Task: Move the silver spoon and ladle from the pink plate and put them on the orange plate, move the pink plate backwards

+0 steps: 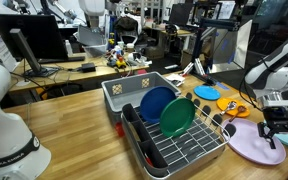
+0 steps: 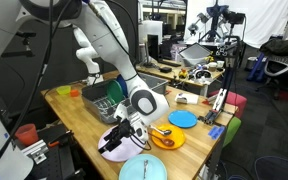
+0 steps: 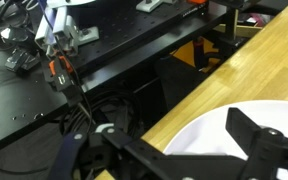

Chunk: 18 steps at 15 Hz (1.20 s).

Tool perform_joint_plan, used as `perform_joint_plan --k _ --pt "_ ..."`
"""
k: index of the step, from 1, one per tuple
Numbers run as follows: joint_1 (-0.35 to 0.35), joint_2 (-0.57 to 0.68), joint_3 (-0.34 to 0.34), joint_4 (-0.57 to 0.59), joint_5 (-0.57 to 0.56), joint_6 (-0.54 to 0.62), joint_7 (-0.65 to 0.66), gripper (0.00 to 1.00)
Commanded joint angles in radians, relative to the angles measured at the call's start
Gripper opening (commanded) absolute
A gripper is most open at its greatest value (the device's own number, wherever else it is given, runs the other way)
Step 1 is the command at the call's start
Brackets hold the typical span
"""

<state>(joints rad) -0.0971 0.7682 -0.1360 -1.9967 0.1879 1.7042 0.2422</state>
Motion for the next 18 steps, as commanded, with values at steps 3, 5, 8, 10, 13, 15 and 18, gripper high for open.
perform_joint_plan --k 3,5,8,10,13,15,18 --pt "-0.020 -0.056 0.012 -0.108 0.040 0.140 -0.069 1.00" --pt "-0.037 -0.073 0.018 -0.145 0.088 0.191 -0.098 1.00" --pt "-0.058 -0.125 0.021 -0.235 0.174 0.298 -0.147 1.00" --pt "-0.068 -0.164 0.019 -0.291 0.223 0.367 -0.168 1.00" --pt "-0.085 -0.205 0.021 -0.351 0.275 0.425 -0.196 1.00" --pt "-0.087 -0.226 0.017 -0.380 0.298 0.469 -0.187 1.00" --pt "-0.089 -0.243 0.010 -0.411 0.323 0.539 -0.160 1.00"
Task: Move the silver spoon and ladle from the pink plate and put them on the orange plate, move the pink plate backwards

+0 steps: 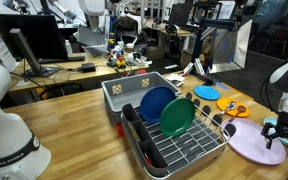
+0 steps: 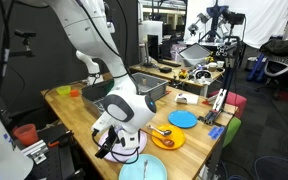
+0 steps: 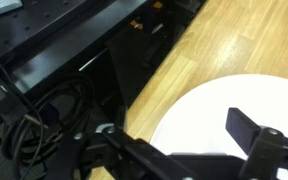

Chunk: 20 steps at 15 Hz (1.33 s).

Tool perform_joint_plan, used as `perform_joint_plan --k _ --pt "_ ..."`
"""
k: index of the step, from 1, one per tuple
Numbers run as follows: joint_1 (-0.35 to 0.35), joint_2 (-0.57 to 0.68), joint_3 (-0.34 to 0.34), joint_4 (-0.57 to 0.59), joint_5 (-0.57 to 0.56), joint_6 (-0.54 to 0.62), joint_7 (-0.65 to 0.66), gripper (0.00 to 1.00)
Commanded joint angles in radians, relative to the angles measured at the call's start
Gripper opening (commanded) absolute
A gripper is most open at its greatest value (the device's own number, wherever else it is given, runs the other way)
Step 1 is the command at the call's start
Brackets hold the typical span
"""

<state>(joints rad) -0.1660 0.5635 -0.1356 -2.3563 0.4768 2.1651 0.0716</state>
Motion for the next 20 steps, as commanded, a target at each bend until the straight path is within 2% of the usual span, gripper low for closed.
perform_joint_plan --k 1,5,9,11,12,15,19,20 --pt "-0.021 -0.040 0.007 -0.058 0.039 0.104 0.020 1.00" --pt "-0.039 -0.029 0.005 -0.063 0.069 0.172 0.069 1.00" --pt "-0.056 -0.015 -0.004 -0.028 0.082 0.160 0.135 1.00" --pt "-0.055 -0.007 -0.015 -0.007 0.075 0.150 0.185 0.90" --pt "-0.057 -0.003 -0.017 -0.015 0.080 0.160 0.198 0.76" --pt "-0.063 0.011 -0.015 -0.044 0.089 0.164 0.215 0.56" --pt "-0.062 0.039 -0.019 -0.034 0.078 0.139 0.246 0.64" --pt "-0.062 0.040 -0.020 -0.032 0.077 0.137 0.251 0.36"
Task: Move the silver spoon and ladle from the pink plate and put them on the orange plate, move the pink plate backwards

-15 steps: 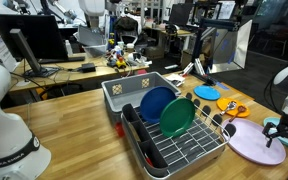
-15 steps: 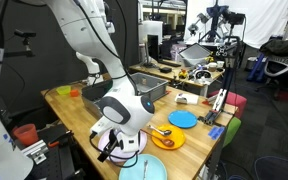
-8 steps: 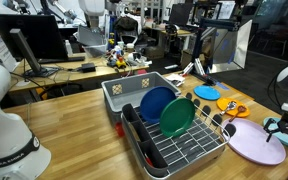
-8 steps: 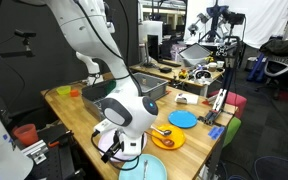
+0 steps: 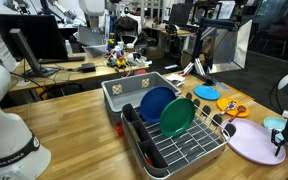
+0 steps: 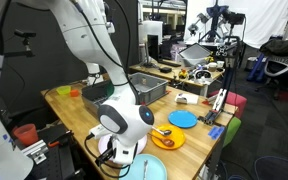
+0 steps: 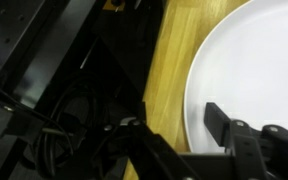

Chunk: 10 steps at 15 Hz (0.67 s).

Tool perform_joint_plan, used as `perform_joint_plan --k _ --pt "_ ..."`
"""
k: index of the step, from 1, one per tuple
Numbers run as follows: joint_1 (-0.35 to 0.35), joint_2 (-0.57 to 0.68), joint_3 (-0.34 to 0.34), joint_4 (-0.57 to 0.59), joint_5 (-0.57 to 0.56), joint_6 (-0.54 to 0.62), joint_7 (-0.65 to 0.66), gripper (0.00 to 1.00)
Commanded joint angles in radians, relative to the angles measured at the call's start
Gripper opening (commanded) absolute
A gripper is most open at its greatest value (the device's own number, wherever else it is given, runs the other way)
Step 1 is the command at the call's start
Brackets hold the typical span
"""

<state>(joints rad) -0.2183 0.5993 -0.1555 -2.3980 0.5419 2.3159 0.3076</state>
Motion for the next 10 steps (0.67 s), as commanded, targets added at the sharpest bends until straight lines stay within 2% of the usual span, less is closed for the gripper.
perform_joint_plan --k 1,2,5,7,10 --pt "-0.011 0.005 0.002 0.004 0.015 -0.010 0.010 0.39" --pt "-0.012 0.005 0.003 0.003 0.017 -0.009 0.010 0.37" --pt "-0.012 0.004 0.004 0.002 0.017 -0.010 0.009 0.14" --pt "-0.014 0.004 0.007 -0.003 0.020 -0.005 0.000 0.02" --pt "-0.018 -0.014 0.013 0.002 0.025 -0.025 -0.011 0.01"
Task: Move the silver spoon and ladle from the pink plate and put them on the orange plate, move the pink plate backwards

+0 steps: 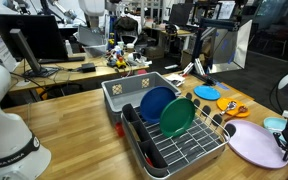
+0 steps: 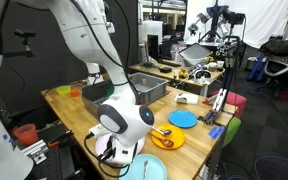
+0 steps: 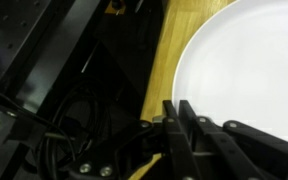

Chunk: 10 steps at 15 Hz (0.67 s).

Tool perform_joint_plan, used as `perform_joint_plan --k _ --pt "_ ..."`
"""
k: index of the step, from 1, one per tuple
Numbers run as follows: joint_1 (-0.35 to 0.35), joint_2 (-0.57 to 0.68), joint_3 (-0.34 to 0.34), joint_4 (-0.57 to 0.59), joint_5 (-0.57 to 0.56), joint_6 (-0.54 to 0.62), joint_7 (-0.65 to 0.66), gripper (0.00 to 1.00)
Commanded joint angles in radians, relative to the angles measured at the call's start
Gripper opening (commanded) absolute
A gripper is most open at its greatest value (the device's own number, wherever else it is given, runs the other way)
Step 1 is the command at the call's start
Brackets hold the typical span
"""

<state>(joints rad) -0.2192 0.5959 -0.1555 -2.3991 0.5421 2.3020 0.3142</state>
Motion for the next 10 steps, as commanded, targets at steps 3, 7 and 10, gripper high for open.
perform_joint_plan --k 3,7,10 --pt "-0.027 -0.045 0.019 0.001 0.026 -0.059 -0.035 0.02" --pt "-0.029 -0.104 0.015 -0.007 0.020 -0.190 -0.063 0.01" --pt "-0.022 -0.148 0.001 -0.011 0.012 -0.301 -0.054 0.01"
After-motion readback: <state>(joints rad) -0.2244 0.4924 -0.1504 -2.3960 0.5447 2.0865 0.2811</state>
